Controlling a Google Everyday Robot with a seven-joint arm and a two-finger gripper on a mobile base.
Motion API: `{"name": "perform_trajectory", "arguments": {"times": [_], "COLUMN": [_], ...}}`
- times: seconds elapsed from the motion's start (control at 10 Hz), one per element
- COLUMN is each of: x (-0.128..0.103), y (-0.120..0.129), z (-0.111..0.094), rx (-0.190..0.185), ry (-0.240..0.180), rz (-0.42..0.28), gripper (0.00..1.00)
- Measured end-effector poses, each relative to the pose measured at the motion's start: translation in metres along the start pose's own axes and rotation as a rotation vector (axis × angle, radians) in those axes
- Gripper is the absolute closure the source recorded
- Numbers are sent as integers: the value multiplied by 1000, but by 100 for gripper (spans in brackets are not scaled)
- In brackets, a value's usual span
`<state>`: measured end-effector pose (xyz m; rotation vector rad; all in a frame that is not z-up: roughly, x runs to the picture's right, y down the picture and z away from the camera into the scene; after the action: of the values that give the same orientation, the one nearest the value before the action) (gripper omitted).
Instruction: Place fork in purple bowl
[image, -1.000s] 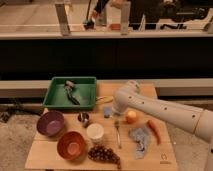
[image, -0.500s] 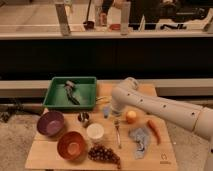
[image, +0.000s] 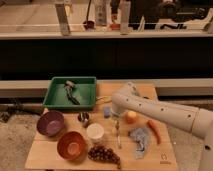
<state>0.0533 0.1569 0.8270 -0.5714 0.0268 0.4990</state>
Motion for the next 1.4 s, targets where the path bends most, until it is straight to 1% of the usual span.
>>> {"name": "perform_trajectory", "arguments": {"times": [0.1, 0.2, 0.4, 0.5, 0.6, 0.7, 0.8, 0.9, 1.1, 1.2, 1.3, 1.4], "x": [2, 4, 6, 8, 9, 9, 11, 12, 14, 15, 17, 18], "y": [1, 2, 6, 8, 12, 15, 16, 18, 23, 23, 24, 24], "z": [-2, -2, 0, 2, 5, 7, 9, 12, 19, 20, 21, 22], "rx": [21, 27, 23, 19, 12, 5, -9, -30, -74, -81, -61, -33], "ry": [25, 44, 83, 104, 123, 127, 126, 117, 85, 83, 104, 125], "rz": [77, 104, 145, 185, 250, 314, 342, 360, 398, 409, 428, 463], "gripper": [20, 20, 20, 20, 20, 20, 20, 20, 20, 20, 20, 20]}}
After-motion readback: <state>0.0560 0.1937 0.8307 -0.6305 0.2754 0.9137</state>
